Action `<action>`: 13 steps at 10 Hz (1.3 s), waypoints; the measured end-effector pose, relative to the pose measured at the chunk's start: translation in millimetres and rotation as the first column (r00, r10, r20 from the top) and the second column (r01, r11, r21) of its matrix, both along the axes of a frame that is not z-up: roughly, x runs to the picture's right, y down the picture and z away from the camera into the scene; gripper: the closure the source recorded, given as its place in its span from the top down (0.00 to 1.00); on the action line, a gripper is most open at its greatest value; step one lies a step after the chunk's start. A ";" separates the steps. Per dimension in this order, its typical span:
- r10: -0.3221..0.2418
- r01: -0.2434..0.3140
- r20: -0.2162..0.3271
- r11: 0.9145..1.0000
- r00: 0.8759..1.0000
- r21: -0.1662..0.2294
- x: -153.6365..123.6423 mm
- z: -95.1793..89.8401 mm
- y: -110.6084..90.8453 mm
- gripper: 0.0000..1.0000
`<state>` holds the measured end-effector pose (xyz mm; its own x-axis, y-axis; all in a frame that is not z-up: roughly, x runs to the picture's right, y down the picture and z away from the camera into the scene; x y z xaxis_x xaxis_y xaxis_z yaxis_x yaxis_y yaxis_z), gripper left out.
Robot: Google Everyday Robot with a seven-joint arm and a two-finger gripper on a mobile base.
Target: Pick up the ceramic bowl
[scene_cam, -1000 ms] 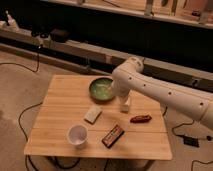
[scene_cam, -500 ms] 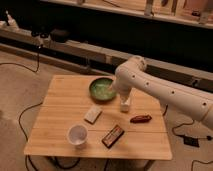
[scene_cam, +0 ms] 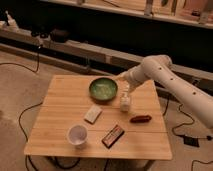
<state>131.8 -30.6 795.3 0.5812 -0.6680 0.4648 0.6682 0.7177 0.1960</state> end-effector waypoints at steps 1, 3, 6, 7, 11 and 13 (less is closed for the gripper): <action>0.017 -0.018 0.030 0.999 0.999 0.031 8.2 0.4 -7.5 0.65; 0.030 -0.033 0.052 0.998 0.998 0.056 15.1 0.5 -13.7 0.65; -0.016 0.015 0.044 1.000 0.999 0.006 16.1 16.3 -4.9 0.65; -0.046 0.048 0.047 0.998 0.998 -0.031 16.5 32.9 -1.1 0.65; -0.093 0.098 0.073 0.993 0.993 -0.062 16.0 73.3 -9.3 0.65; -0.118 0.124 0.095 0.991 0.988 -0.058 11.9 93.9 -12.4 0.65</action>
<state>143.6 -43.0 889.2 0.4511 -0.6982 0.5559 0.7320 0.6458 0.2172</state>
